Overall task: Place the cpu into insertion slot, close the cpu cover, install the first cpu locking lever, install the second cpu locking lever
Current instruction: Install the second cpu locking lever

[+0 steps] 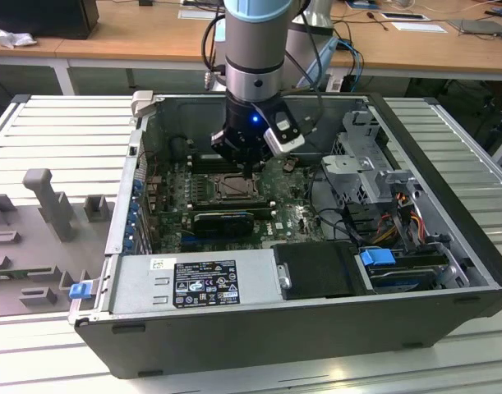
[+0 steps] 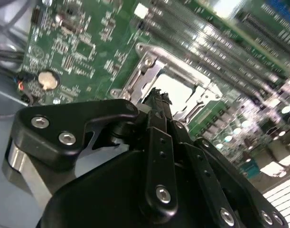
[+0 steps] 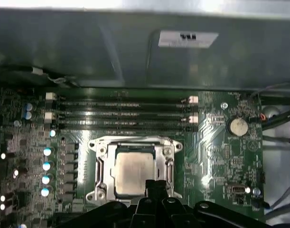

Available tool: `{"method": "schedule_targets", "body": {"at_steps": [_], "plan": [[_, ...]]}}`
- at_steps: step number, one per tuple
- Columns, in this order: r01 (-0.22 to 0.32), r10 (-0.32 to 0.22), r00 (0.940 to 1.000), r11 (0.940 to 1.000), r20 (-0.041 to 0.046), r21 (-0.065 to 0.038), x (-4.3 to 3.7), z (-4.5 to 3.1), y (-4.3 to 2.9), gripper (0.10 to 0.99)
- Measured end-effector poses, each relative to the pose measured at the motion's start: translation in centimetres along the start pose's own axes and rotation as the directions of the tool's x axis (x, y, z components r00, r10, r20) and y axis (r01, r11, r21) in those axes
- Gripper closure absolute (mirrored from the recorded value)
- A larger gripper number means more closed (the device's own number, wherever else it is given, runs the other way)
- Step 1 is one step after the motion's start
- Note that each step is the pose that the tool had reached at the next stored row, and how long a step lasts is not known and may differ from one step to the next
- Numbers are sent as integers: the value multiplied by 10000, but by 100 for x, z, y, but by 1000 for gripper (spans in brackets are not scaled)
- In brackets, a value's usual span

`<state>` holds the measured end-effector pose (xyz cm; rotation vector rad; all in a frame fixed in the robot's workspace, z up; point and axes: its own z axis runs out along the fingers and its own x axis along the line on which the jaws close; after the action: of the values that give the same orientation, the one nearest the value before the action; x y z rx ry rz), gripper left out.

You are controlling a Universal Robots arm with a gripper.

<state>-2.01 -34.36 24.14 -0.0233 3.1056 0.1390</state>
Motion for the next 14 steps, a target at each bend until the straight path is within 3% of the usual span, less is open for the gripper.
{"method": "schedule_targets", "body": {"at_steps": [3, 6, 14], "plan": [[-6, 6, 10000, 10000, -45, -19, 2, -9, -110, 980], [36, -37, 10000, 9998, -58, -178, 5, -12, -239, 980], [98, -100, 9999, 9996, -61, -267, 86, -6, -344, 980]]}}
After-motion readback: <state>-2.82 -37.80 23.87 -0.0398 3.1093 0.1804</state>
